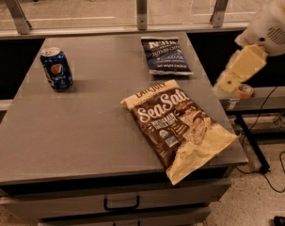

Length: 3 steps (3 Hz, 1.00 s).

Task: Move blue chip bag near pepsi can

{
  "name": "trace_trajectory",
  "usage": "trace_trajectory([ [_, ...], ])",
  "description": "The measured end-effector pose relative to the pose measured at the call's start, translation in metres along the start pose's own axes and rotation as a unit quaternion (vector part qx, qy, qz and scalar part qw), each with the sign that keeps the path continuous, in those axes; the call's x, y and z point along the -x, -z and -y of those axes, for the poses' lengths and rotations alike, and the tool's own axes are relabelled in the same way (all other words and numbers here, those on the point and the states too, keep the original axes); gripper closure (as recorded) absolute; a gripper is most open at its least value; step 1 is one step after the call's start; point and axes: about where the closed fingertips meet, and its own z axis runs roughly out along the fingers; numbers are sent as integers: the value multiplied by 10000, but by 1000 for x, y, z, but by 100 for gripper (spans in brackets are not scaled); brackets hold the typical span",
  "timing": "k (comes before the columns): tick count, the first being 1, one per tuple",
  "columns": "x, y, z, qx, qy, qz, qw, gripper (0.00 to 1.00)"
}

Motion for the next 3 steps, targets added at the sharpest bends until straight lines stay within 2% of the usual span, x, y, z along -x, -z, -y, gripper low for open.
trace_trajectory([
  [1, 16, -36, 24, -32, -439, 586, 9973, 0],
  [2, 31, -35, 42, -353, -458, 883, 9944, 0],
  [3, 31, -35, 42, -355, -457, 883, 9944, 0],
])
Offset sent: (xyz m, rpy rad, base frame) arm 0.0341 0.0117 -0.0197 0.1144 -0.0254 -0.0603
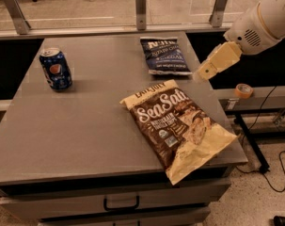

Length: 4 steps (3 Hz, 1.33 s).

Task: Move blue chip bag near pepsi can

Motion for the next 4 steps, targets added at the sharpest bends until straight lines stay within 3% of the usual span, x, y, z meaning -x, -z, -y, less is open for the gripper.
trace_trajectory([
  [1, 10, -21, 3, 5, 83, 41, 10000, 0],
  [4, 50, -124, 32, 38, 285, 526, 9982, 0],
])
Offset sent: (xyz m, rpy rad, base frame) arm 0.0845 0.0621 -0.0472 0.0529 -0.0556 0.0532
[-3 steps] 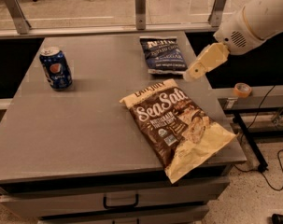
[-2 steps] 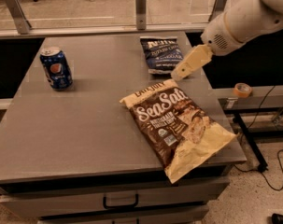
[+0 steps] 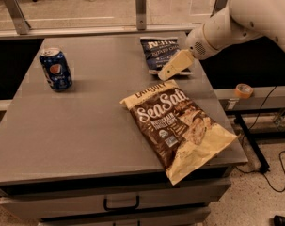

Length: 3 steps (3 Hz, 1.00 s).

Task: Move blue chip bag near pepsi can

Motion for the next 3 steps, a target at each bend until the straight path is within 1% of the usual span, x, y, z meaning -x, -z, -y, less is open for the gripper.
trace_trajectory([
  [1, -3, -31, 18, -56, 14, 45, 10000, 15],
  [2, -3, -51, 26, 23, 9, 150, 9999, 37],
  [3, 1, -61, 25, 165, 154, 231, 9995, 68],
])
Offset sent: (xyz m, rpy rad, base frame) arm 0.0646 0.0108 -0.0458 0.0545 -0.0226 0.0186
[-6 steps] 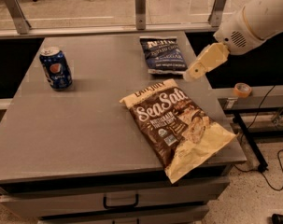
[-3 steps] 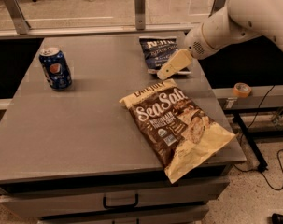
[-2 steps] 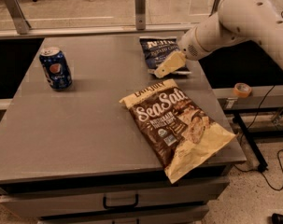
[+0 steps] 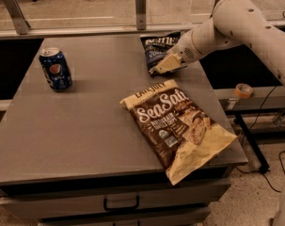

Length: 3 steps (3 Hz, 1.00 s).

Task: Move blue chip bag near pepsi can

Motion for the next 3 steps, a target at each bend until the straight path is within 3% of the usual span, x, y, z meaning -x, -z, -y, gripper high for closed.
trace_trajectory([
  [1, 25, 4, -30, 436, 371, 172, 9982, 91],
  [2, 68, 28, -81, 1215, 907, 592, 9867, 100],
  [3, 60, 30, -99, 1589, 963, 467, 9815, 100],
])
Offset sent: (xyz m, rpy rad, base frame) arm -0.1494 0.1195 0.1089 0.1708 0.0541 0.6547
